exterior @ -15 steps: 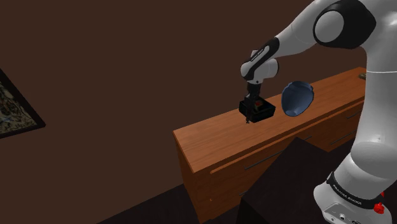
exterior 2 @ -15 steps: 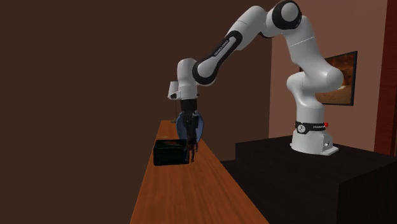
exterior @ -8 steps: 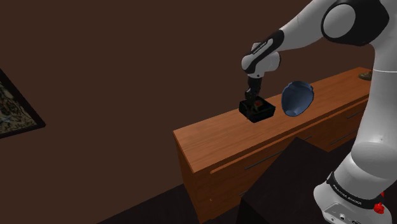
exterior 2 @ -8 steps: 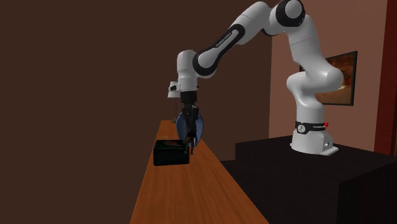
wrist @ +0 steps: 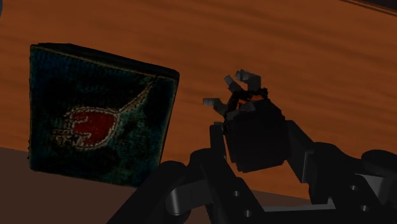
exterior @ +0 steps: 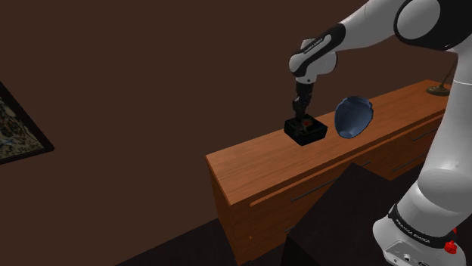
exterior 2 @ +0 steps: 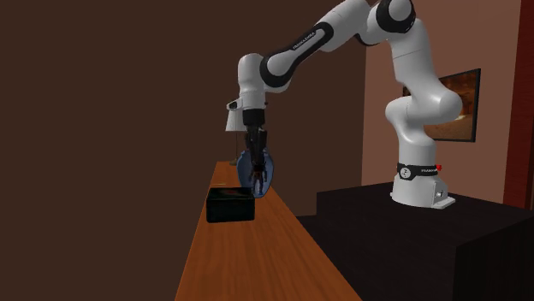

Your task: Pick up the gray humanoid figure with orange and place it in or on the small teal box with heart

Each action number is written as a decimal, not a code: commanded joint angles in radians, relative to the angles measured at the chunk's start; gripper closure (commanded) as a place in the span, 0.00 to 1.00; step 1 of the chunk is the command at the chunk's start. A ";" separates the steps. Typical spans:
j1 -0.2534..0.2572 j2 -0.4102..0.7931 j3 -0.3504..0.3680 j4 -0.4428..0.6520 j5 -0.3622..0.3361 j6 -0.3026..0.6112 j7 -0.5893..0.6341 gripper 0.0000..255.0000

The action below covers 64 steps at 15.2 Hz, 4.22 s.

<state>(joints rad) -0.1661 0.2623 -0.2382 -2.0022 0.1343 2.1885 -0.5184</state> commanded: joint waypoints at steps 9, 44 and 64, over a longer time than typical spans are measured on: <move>0.006 -0.066 -0.007 0.052 -0.026 -0.116 0.022 1.00; -0.208 0.383 -0.042 0.600 0.082 -0.243 -0.214 1.00; -0.213 0.378 -0.044 0.638 0.078 -0.285 -0.211 0.00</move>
<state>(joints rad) -0.3777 0.6404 -0.2821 -1.3892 0.2142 1.9289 -0.7339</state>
